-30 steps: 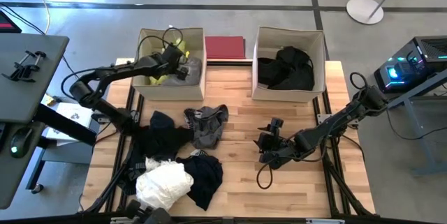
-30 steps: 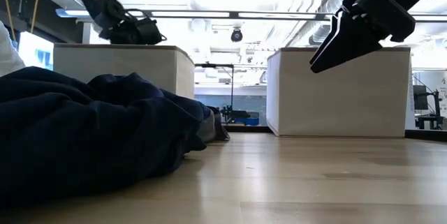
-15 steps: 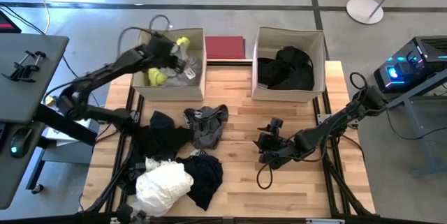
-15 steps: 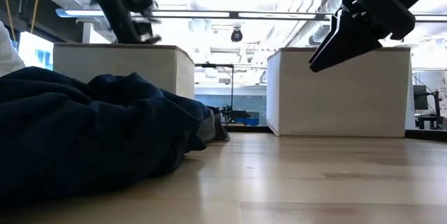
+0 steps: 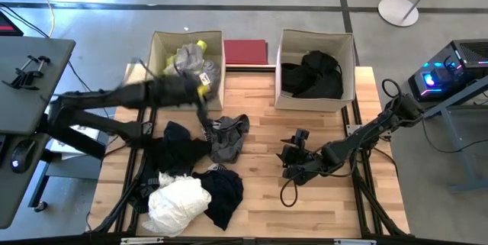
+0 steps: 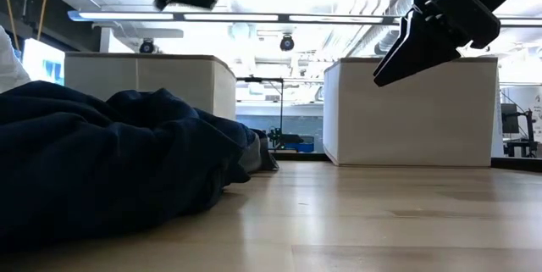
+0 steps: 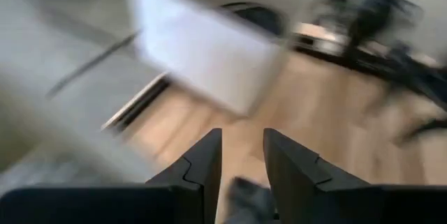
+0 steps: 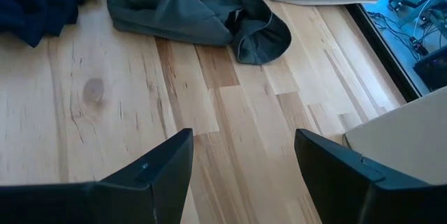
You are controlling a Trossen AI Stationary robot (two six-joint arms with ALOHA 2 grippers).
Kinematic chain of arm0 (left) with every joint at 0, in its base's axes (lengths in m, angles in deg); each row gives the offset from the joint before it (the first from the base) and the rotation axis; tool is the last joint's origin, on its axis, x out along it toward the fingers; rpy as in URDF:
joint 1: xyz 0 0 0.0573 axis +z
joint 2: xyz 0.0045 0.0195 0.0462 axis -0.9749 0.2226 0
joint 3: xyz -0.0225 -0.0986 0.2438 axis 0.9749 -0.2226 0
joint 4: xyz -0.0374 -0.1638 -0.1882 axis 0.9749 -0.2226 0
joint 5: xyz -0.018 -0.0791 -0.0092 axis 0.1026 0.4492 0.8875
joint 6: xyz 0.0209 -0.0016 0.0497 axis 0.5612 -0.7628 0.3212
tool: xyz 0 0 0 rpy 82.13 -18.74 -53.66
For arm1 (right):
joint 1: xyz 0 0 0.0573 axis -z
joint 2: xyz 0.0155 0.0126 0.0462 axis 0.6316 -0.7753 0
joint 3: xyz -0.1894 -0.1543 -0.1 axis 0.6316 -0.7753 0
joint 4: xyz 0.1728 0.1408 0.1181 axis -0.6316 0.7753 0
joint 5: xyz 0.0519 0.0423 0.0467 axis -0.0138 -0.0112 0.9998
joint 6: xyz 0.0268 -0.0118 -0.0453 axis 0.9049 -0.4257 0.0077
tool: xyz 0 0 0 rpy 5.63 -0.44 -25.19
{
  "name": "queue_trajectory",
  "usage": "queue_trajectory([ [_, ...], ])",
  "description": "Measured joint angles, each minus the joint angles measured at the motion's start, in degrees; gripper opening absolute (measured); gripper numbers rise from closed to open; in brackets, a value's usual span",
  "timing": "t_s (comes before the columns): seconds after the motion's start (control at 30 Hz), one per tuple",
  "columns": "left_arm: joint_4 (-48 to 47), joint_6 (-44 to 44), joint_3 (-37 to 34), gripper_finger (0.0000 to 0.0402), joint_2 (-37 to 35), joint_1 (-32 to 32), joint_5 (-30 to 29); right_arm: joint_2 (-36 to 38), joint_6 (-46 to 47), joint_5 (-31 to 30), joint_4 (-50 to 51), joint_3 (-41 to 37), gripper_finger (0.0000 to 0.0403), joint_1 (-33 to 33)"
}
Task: Sort clothes
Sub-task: Put the grey boxers into the left brown laundry organizer
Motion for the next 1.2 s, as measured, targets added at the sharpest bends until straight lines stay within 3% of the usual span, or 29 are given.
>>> queue_trajectory([
  [0.2,5.60,8.89,-2.43,0.0079,7.82,-16.01,-9.26,0.00,0.00,0.02,0.10,0.01,0.0238,0.00],
  [0.4,5.89,1.40,-3.70,0.0079,19.41,-21.12,-10.53,0.00,0.00,0.02,0.10,-0.01,0.0238,0.00],
  [0.57,6.05,-9.00,-4.10,0.0083,29.45,-20.49,-13.94,0.00,-0.03,0.00,0.05,-0.01,0.0238,0.00],
  [0.7,8.91,-16.57,-4.08,0.0112,36.12,-17.46,-14.47,-0.02,-1.22,-0.02,-0.67,-0.01,0.0238,0.00],
  [0.97,13.16,-22.06,-3.64,0.0161,46.46,-12.20,-4.25,-0.02,-1.12,0.00,-0.92,0.02,0.0238,0.00],
  [1.07,14.04,-21.68,-3.42,0.0133,48.60,-12.21,-4.43,-0.02,-1.09,0.05,-1.01,-0.01,0.0238,-0.01],
  [1.2,15.74,-18.59,-3.66,0.0037,48.24,-13.33,-4.78,-0.02,-1.08,0.21,-1.14,0.00,0.0238,0.00],
])
